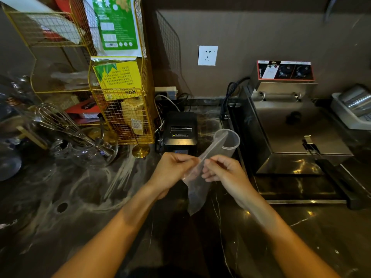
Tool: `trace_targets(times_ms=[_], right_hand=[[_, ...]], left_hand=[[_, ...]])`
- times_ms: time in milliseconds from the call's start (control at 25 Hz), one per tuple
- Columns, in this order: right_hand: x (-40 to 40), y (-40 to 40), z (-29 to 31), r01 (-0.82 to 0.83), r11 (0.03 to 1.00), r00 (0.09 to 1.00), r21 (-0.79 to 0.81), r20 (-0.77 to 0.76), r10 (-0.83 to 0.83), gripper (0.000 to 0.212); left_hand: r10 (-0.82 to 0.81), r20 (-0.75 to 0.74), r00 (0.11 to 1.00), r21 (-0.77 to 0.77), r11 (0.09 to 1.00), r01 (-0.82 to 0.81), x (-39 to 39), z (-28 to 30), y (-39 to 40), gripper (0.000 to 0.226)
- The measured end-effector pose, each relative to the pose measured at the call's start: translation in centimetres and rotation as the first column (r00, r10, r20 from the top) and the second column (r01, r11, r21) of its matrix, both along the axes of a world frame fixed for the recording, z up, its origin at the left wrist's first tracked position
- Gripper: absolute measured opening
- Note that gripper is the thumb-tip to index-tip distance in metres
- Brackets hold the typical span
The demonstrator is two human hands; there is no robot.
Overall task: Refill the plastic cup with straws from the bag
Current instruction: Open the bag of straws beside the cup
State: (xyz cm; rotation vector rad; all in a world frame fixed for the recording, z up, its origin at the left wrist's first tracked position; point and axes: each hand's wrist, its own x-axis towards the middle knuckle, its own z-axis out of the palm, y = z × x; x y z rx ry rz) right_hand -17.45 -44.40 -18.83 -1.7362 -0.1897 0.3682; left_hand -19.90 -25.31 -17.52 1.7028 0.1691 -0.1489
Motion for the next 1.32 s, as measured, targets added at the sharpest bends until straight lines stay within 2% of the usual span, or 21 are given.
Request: trace_targets(times_ms=[120, 280, 480, 600, 680, 760, 880, 1040, 1200, 1320], right_hand=[[0.4, 0.0, 0.1, 0.044, 0.999, 0.999, -0.017, 0.001, -0.044, 0.017], [0.4, 0.0, 0.8, 0.036, 0.999, 0.999, 0.012, 0.007, -0.037, 0.016], [-0.1, -0.1, 1.7, 0.010, 0.992, 1.000, 0.125, -0.004, -0.010, 0.013], [-0.1, -0.5, 1.5, 0.005, 0.999, 0.997, 0.033, 0.082, -0.008, 0.010], [-0.2, -0.8, 1.2, -0.022, 0.999, 0.996, -0.028, 0.085, 0.024, 0.007], [-0.5, -1.0, 0.7, -0.059, 0.998, 0.998, -0.028, 0.034, 0.060, 0.007], [-0.8, -1.1, 0.2, -0.101, 0.995, 0.995, -0.013, -0.023, 0.100, 0.020], [-0.8, -1.0, -0.3, -0.116, 0.993, 0.993, -0.014, -0.018, 0.116, 0.027], [-0.9, -1.1, -0.5, -0.128, 0.991, 0.991, 0.041, -0.037, 0.130, 0.021], [-0.8, -1.3, -0.8, -0.102, 0.992, 0.991, 0.071, -0.077, 0.107, 0.009]], left_hand=[[-0.075, -0.036, 0.997, 0.037, 0.996, 0.076, 0.1, 0.6, 0.1, 0.014], [-0.155, -0.105, 0.982, -0.108, 0.984, 0.144, -0.1, 1.4, 0.2, 0.019], [-0.031, -0.046, 0.998, -0.133, 0.991, 0.025, 0.3, 1.3, -0.6, 0.017], [0.064, -0.053, 0.997, -0.119, 0.990, -0.070, 0.5, 0.7, -1.2, 0.013], [0.094, -0.088, 0.992, -0.137, 0.985, -0.105, 0.6, 0.1, -1.5, 0.014], [0.084, -0.130, 0.988, -0.160, 0.982, -0.105, 0.5, -0.7, -1.7, 0.017], [0.039, -0.202, 0.979, -0.262, 0.961, -0.092, 0.2, -1.3, -2.0, 0.022], [-0.039, -0.287, 0.957, -0.391, 0.917, -0.080, -0.1, -1.4, -2.2, 0.018], [-0.070, -0.327, 0.942, -0.448, 0.889, -0.089, 0.0, -1.8, -1.9, 0.034], [-0.072, -0.314, 0.947, -0.451, 0.889, -0.082, 0.0, -2.1, -1.5, 0.031]])
